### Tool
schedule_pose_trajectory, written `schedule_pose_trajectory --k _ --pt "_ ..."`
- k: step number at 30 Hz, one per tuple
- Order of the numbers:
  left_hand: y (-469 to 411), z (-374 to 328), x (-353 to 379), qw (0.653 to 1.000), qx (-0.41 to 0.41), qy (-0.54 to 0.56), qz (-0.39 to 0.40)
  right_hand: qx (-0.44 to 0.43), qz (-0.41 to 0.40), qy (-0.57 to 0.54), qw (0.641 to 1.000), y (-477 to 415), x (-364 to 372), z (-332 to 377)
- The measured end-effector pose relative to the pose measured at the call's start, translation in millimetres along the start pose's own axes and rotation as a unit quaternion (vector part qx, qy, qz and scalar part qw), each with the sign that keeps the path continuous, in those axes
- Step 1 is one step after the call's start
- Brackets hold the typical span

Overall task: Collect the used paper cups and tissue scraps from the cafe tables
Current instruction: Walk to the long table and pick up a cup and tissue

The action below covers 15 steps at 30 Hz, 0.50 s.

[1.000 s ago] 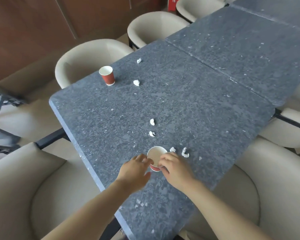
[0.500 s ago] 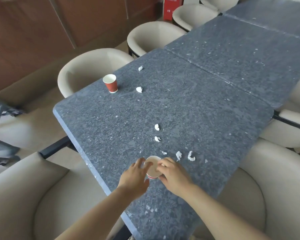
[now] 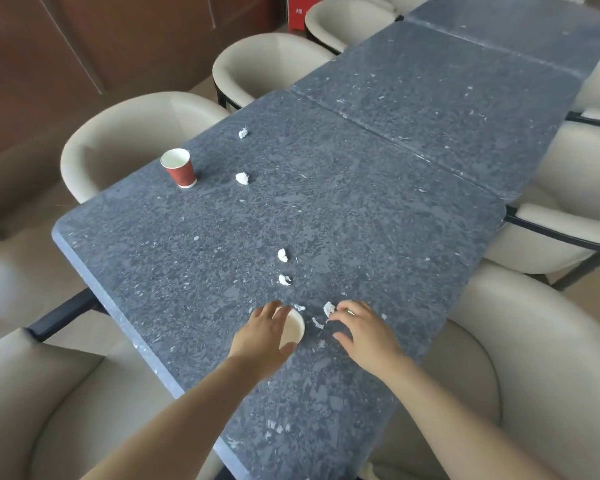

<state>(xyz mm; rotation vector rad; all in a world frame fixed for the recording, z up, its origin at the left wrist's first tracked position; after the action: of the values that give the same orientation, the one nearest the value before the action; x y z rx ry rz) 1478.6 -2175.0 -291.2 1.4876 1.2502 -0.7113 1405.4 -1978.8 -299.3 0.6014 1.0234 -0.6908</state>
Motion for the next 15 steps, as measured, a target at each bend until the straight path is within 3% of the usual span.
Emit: schedule_pose_trajectory --k 15 --pt "-19 18 8 0.996 0.022 0.075 -0.045 0.062 0.110 0.083 0.989 -39 42 -28"
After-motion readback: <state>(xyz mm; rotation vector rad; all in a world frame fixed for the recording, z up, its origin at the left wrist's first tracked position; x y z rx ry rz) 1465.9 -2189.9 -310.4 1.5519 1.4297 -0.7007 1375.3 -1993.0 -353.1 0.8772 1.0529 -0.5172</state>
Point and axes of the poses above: each hand's wrist, its own y-axis away from the middle knuckle, its own x-axis out of the palm, z = x × y, the point moved 1 cm from there along -y, towards the middle knuckle, and after that the axes turned 1 degree about z, right-handed, at the moved point
